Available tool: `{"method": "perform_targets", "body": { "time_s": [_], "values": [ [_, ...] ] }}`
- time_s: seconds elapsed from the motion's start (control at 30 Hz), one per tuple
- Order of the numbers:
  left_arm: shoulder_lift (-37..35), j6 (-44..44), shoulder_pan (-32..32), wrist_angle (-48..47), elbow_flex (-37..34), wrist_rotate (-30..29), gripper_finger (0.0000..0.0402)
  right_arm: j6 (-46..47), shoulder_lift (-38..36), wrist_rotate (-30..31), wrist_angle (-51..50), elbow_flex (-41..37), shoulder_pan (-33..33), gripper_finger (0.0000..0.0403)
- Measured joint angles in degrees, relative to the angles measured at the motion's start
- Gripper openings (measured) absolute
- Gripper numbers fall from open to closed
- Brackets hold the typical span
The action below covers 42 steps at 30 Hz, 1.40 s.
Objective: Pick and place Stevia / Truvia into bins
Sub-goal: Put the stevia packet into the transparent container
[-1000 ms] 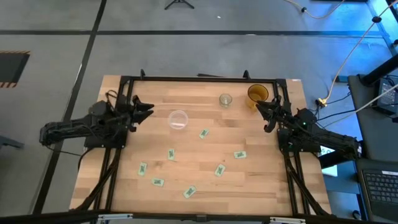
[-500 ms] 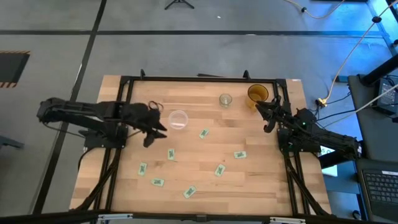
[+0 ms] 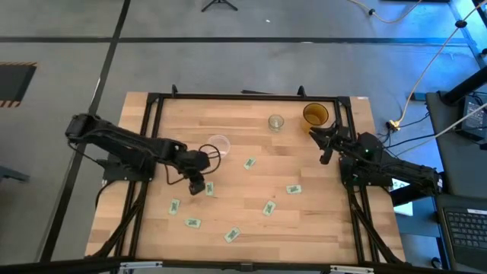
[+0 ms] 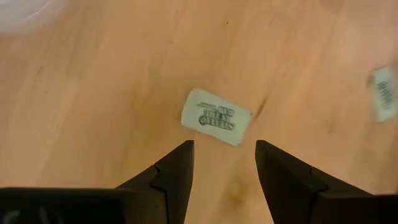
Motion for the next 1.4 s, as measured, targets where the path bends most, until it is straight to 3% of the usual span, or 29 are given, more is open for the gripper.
{"method": "perform_targets", "body": {
  "time_s": [0.43, 0.73, 1.0, 1.4],
  "values": [
    [12.9, 18.8, -4.3, 5.4, 0.0, -8.8, 0.0160, 0.4, 0.0, 0.0, -0.1, 0.0, 0.0, 0.0099],
    [14.4, 16.4, -4.6, 8.5, 0.0, -9.8, 0.0122, 0.4, 0.0, 0.0, -0.1, 0.0, 0.0, 0.0099],
    [14.4, 18.2, -5.4, 8.8, 0.0, -10.0, 0.0125, 0.4, 0.0, 0.0, -0.1, 0.0, 0.0, 0.0099],
    [14.4, 11.3, -5.3, 8.8, 0.0, -9.6, 0.0124, 0.4, 0.0, 0.0, -1.1, 0.0, 0.0, 0.0099]
  ]
}}
